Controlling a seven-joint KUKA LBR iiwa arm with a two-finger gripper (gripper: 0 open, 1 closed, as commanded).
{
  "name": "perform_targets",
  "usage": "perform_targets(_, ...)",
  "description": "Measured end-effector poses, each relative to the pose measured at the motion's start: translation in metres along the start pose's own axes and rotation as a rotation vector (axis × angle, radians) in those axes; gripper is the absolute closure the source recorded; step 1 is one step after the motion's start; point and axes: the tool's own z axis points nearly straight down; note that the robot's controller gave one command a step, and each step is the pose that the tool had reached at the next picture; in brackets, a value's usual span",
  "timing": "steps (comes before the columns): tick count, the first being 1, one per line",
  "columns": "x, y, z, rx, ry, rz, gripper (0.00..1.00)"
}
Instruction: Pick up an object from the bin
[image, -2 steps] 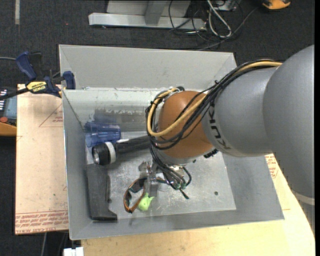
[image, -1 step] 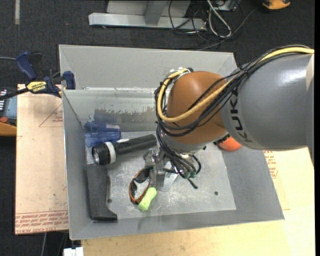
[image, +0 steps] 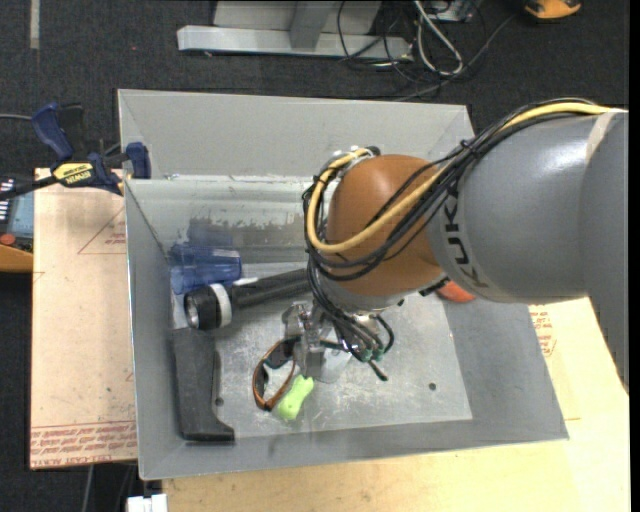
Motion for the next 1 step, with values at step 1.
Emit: perform_targets(1,-0.0145,0.0122,-0.0635,0.001,0.006,-0.271,1.0)
